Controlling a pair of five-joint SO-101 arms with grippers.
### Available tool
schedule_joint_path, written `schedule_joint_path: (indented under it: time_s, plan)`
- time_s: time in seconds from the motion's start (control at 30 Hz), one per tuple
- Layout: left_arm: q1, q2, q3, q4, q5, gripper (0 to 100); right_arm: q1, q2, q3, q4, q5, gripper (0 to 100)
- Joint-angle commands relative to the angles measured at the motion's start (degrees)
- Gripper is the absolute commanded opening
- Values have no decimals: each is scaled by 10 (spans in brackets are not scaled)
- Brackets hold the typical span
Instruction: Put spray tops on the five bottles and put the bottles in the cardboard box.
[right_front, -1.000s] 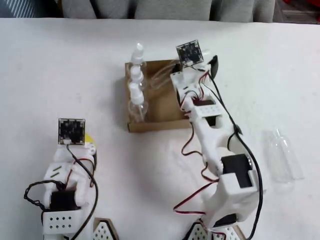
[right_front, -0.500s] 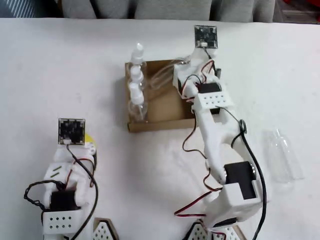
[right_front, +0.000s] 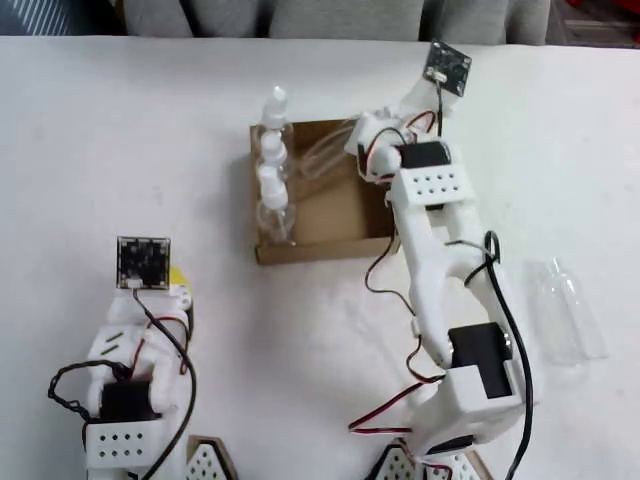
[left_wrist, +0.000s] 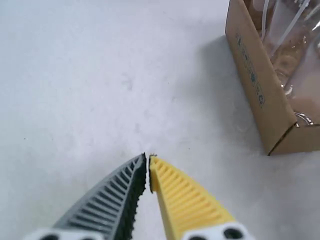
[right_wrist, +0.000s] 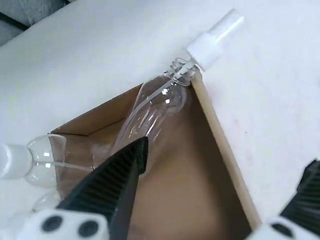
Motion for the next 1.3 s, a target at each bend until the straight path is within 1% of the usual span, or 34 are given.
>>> schedule_joint_path:
  time_s: [0.0, 0.1, 0.17, 0.33, 0.4, 0.6, 0.67, 0.77, 1.0, 1.13, 1.27]
  plan:
    - [-5, -6, -2, -12, -7, 20, 23, -35, -63, 57, -41, 408]
    - [-5, -6, -2, -12, -7, 20, 26, -35, -100, 105, -62, 404]
    - [-5, -6, -2, -12, -7, 20, 22, -35, -119, 128, -62, 371]
    - [-5, -6, -2, -12, -7, 20, 12, -32, -137, 136, -62, 180]
    - [-5, -6, -2, -12, -7, 20, 10, -29, -137, 133, -62, 140]
    - [-6, -6, -2, -11, -7, 20, -16, -29, -114, 127, -66, 159]
    - [-6, -6, -2, -11, -7, 20, -29, -28, -92, 108, -66, 173]
    - [-6, -6, -2, -11, -7, 20, -43, -29, -51, 54, -66, 185]
    - [-6, -6, -2, -10, -7, 20, -45, -29, 62, -94, -66, 195]
    - [-6, -6, -2, -9, -7, 20, -46, -29, 110, -170, -66, 233]
    - [-6, -6, -2, -9, -7, 20, -57, -29, 144, -217, -66, 291]
